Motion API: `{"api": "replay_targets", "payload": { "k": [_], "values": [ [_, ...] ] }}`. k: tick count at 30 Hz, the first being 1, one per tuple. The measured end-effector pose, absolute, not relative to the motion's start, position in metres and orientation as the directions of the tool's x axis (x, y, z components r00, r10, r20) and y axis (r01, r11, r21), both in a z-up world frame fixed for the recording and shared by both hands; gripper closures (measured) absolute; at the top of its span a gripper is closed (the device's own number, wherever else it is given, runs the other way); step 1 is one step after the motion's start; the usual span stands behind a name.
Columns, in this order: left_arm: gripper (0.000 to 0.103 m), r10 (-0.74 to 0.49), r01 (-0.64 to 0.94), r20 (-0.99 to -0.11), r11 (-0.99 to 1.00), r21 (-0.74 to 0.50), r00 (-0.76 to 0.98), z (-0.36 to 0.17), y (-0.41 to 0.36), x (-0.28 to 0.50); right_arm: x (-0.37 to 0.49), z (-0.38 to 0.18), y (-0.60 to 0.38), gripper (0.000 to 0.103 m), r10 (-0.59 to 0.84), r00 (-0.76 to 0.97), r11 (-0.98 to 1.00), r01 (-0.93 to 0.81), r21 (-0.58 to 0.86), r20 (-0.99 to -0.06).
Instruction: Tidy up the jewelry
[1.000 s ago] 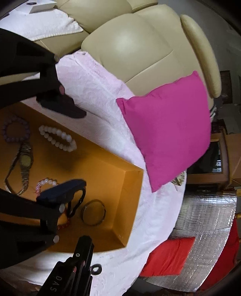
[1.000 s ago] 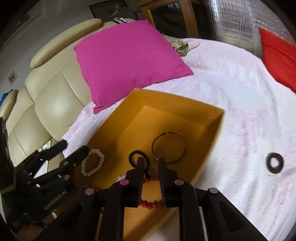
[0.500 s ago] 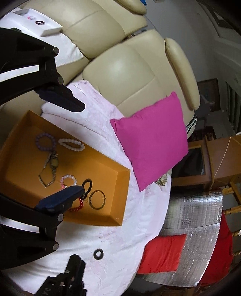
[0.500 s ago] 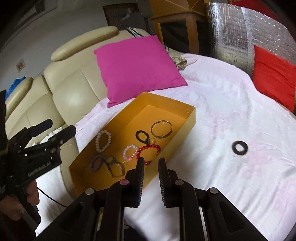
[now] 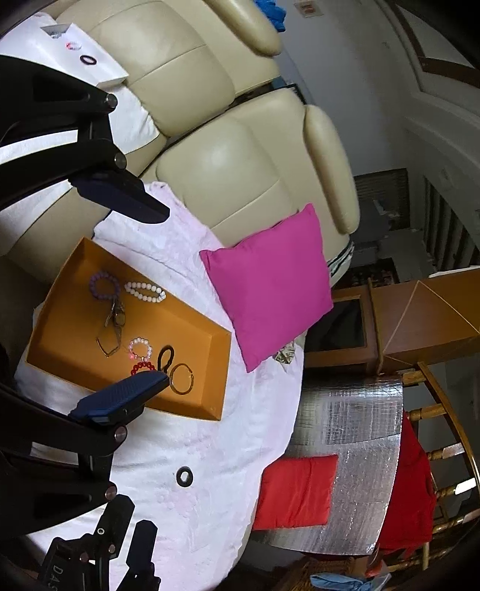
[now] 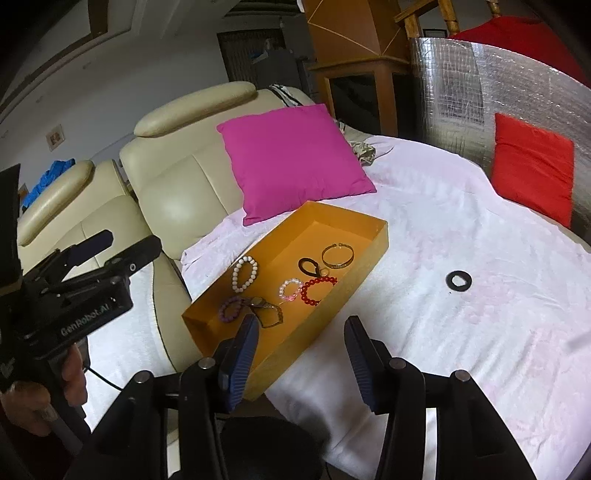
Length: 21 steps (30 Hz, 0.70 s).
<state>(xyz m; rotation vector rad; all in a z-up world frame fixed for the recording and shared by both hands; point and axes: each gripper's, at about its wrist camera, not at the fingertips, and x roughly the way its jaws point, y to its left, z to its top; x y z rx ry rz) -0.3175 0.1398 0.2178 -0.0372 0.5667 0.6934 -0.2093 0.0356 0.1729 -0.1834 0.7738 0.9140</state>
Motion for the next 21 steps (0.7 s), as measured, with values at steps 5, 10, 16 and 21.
{"api": "replay_targets", "payload": {
  "k": [5,10,16,21],
  "values": [
    [0.014,0.616,-0.647,-0.489,0.751,0.129,0.618,0.228,0.135,-0.331,-0.223,0.182,0.029,0.046,0.618,0.43,0.662,-0.737,0.14,-0.659],
    [0.01,0.71,-0.729,-0.443,0.664,0.164,0.547,0.238,0.129,-0.343,-0.231,0.188,0.028,0.042,0.597,0.476,0.696,-0.708,0.121,-0.645],
    [0.01,0.733,-0.73,-0.434,0.649,0.214,0.524,0.24,0.118,-0.352,-0.244,0.19,0.032,0.041,0.582,0.505,0.708,-0.7,0.093,-0.637],
    [0.01,0.718,-0.705,-0.432,0.672,0.226,0.545,0.242,0.112,-0.353,-0.249,0.192,0.032,0.041,0.583,0.514,0.709,-0.7,0.085,-0.629]
  ]
}}
